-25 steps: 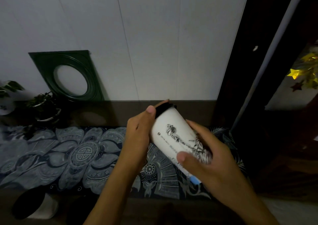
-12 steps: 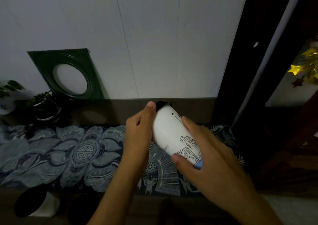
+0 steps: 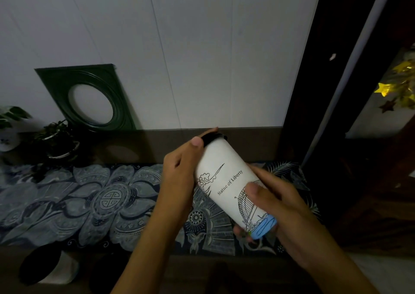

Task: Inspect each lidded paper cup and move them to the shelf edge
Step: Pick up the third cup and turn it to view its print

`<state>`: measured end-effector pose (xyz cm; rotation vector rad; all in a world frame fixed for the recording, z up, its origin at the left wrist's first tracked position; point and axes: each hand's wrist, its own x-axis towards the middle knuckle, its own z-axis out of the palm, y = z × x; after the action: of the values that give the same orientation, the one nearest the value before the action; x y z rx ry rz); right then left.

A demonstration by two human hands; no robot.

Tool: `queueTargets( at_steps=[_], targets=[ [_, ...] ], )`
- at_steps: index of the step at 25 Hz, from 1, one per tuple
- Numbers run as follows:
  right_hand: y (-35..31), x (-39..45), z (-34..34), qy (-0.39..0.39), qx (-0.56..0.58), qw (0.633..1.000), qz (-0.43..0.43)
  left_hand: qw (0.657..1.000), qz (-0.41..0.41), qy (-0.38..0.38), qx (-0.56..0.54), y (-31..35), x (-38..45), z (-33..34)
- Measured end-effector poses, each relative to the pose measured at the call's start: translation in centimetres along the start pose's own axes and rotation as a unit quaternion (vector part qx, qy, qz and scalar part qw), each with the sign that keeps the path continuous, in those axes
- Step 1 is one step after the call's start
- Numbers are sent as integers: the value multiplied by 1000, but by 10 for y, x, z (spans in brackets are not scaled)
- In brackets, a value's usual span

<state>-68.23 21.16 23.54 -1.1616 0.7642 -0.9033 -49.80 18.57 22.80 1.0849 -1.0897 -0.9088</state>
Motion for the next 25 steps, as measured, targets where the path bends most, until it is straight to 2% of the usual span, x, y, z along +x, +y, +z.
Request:
queueTargets(
  at_steps=[2,3,4,5,6,7,8,9,10,11,12,14,17,19,20,21,22,23,24,25],
  targets=[
    [3,-1,1,41,-198,979,-38,1000,2,1,27,2,-1,4],
    [5,-2,2,68,-334,939,-44,999,7,-6,37,3,-2,7],
    [8,-2,4,91,-468,877,-60,999,12,-13,48,3,-2,10],
    [12,-2,7,105,-558,819,-86,998,15,-22,59,2,-3,12],
    [15,-2,8,112,-596,788,-110,997,18,-31,67,3,-3,15],
    [18,-3,8,116,-596,785,-123,997,18,-39,70,3,-3,16],
    [17,-4,6,120,-572,802,-123,997,17,-45,66,2,-3,16],
    [15,-5,3,113,-513,843,-112,997,14,-49,61,1,-3,14],
    [11,-4,-1,85,-414,901,-92,997,12,-56,56,1,-2,13],
    [8,-2,-7,41,-287,954,-76,997,16,-65,47,2,-2,12],
    [6,-1,-12,0,-158,985,-66,996,22,-73,36,4,-3,12],
    [-1,0,-19,-43,41,998,-5,996,30,-78,12,6,-4,13],
    [1,0,-20,-67,119,988,69,997,35,-61,15,7,-5,16],
    [6,0,-20,-16,55,998,33,999,26,-33,31,6,-4,18],
    [6,-1,-18,23,-45,999,-11,999,16,-18,39,7,-3,19],
    [7,-1,-15,58,-174,982,-53,999,8,-7,46,7,-1,20],
    [9,-2,-11,90,-307,943,-95,999,6,-1,54,9,0,21],
    [12,-2,-7,114,-422,889,-138,998,7,1,63,10,1,21],
    [16,-2,-6,129,-493,843,-174,997,8,1,71,9,1,21],
    [19,-3,-6,140,-525,817,-195,997,5,-2,72,7,2,20]
  ],
)
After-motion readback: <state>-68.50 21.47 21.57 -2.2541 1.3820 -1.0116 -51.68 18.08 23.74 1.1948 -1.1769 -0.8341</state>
